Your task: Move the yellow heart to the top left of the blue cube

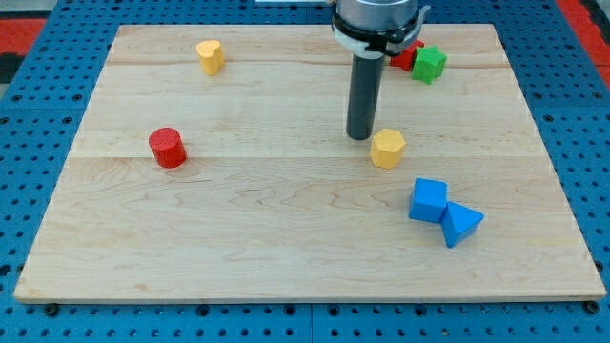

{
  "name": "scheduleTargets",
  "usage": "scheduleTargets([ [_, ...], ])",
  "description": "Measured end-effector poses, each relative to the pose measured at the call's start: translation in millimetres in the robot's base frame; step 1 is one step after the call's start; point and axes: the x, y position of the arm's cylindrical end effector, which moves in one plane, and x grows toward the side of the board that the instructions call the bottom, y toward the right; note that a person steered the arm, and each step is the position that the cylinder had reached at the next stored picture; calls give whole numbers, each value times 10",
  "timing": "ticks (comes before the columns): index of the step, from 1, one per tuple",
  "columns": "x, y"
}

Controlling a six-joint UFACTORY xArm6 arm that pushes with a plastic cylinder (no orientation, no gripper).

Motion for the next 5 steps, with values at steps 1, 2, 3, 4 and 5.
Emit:
scheduleTargets([
  [1, 307, 434],
  [2, 591, 683],
  [3, 101, 254],
  [4, -340, -279],
  [5, -816, -347],
])
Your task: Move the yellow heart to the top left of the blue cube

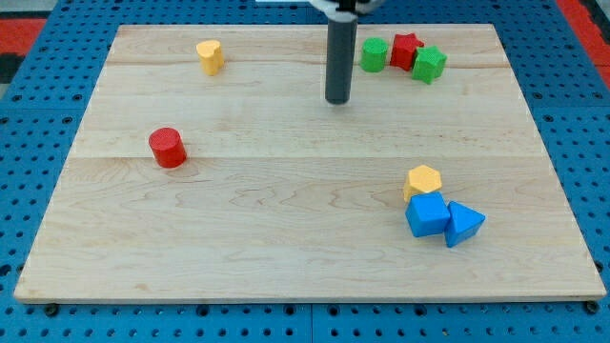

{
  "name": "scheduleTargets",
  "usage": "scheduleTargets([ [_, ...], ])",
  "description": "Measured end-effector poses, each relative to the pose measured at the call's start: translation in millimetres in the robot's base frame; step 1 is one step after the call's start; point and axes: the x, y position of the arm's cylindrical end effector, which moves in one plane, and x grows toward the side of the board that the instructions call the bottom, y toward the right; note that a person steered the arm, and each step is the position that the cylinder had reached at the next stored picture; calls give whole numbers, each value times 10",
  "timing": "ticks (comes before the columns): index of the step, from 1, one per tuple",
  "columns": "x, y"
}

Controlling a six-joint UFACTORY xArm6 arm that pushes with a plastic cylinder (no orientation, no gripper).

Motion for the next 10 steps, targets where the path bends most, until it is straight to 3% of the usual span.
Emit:
scheduleTargets([
  [1, -663, -156],
  [2, -1149, -768],
  [3, -1138, -1695],
  [4, -494, -1462],
  [5, -485, -2070],
  [6, -1037, -2553],
  [7, -707, -2808],
  [9, -98, -2544],
  [10, -288, -2349],
])
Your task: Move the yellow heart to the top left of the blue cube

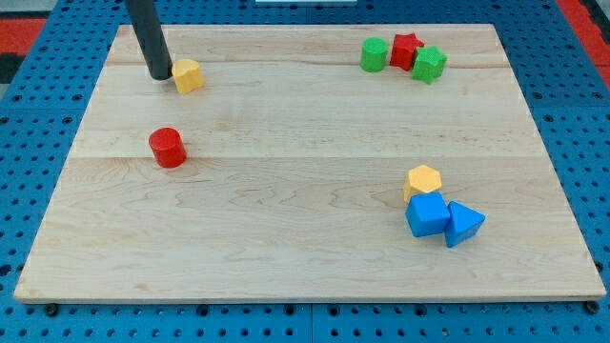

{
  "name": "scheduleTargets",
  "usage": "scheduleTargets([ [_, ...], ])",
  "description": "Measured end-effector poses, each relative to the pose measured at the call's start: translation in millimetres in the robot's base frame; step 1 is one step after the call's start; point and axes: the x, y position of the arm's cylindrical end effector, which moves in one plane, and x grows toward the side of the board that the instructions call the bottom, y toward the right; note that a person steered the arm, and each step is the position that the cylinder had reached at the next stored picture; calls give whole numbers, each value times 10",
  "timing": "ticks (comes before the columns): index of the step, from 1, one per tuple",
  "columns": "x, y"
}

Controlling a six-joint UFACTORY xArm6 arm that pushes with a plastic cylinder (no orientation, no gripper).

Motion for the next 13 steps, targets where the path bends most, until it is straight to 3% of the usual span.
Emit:
scheduleTargets([
  [3, 145, 1187],
  [5, 739, 1466],
  [7, 744, 2279],
  [11, 1779, 2761],
  [13, 1893, 2786],
])
